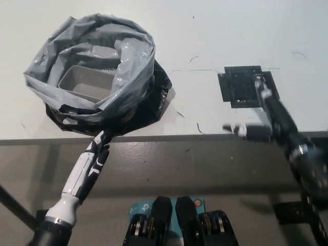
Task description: Use the right hand to pick up a small rectangular container and put it into a plastic bag and lift the bag
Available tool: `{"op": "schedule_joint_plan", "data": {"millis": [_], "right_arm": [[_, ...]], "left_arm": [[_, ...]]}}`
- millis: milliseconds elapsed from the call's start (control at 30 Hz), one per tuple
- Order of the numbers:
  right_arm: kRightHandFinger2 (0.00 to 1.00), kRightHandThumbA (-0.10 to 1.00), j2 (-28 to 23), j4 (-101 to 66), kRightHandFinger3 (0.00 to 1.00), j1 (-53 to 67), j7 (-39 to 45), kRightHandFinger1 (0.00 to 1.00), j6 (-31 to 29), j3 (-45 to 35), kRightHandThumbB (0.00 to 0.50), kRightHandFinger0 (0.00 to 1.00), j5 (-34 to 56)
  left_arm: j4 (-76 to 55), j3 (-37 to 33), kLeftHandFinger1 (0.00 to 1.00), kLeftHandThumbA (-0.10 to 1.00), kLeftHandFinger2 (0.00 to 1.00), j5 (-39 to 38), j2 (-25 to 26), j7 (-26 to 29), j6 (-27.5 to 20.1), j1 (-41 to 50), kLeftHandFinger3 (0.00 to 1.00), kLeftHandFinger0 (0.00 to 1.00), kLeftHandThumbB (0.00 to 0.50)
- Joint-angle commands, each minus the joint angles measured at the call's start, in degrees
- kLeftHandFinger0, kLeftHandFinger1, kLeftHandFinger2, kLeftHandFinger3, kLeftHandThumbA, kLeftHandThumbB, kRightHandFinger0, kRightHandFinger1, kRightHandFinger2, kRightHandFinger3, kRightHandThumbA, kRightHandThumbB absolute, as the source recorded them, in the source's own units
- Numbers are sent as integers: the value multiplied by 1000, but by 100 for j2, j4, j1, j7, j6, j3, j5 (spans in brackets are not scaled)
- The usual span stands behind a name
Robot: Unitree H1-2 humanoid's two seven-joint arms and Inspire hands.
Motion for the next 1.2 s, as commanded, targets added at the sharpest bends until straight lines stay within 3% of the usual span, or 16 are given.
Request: {"op": "schedule_joint_plan", "data": {"millis": [0,33,133,167,200,233,367,400,433,667,700,800,1000,1167], "right_arm": [[1000,1000,202,-5368,1000,1129,-286,1000,-1639,-306,394,1000,1194],[1000,1000,360,-5116,1000,1188,-308,1000,-1585,-300,429,1000,1044],[1000,1000,526,-4570,1000,1225,-359,1000,-1735,-385,424,1000,702],[1000,1000,582,-4094,1000,1191,-389,1000,-1986,-456,357,1000,604],[1000,1000,610,-3870,1000,1170,-398,1000,-2104,-490,256,1000,577],[1000,1000,666,-3412,1000,1121,-440,1000,-2332,-546,328,1000,479],[1000,1000,717,-2092,1000,1168,-592,1000,-2863,-582,306,1000,-90],[1000,1000,717,-2092,1000,1168,-592,1000,-2863,-582,306,1000,-90],[1000,1000,690,-1465,1000,1187,-607,1000,-2900,-538,260,1000,-207],[1000,1000,580,-466,1000,1447,-327,1000,-2628,-444,277,1000,-96],[1000,1000,599,-506,1000,1580,-303,1000,-2606,-443,245,1000,-71],[1000,1000,608,-487,1000,1761,-262,1000,-2677,-415,240,1000,-93],[1000,977,650,-470,1000,1949,-201,1000,-2788,-312,257,1000,-257],[1000,967,680,-397,1000,1899,-156,1000,-2868,-284,313,1000,-327]], "left_arm": [[-200,59,1000,1000,1000,18,223,-94,-261,-930,1000,1000,185],[-214,60,1000,1000,1000,31,230,-94,-224,-927,1000,1000,182],[-226,48,1000,1000,1000,40,215,-93,-209,-913,1000,1000,178],[-233,37,1000,1000,1000,42,201,-95,-190,-901,1000,1000,180],[-236,35,1000,1000,1000,37,197,-97,-181,-898,1000,1000,181],[-230,34,1000,1000,1000,31,192,-97,-180,-899,1000,1000,182],[-266,8,1000,1000,1000,16,181,-108,-220,-675,1000,1000,186],[-266,8,1000,1000,1000,16,181,-108,-220,-675,1000,1000,186],[-258,-11,1000,1000,1000,8,147,-97,-278,-575,1000,1000,181],[-394,-58,1000,994,1000,31,155,-112,-332,-111,1000,1000,188],[-429,-83,1000,983,1000,22,143,-128,-321,-1,1000,1000,189],[-454,-107,1000,965,1000,-21,129,-139,-365,156,1000,1000,184],[-498,-136,1000,933,1000,-40,152,-145,-394,353,1000,1000,196],[-493,-121,1000,920,1000,-65,159,-155,-345,362,1000,1000,197]]}}
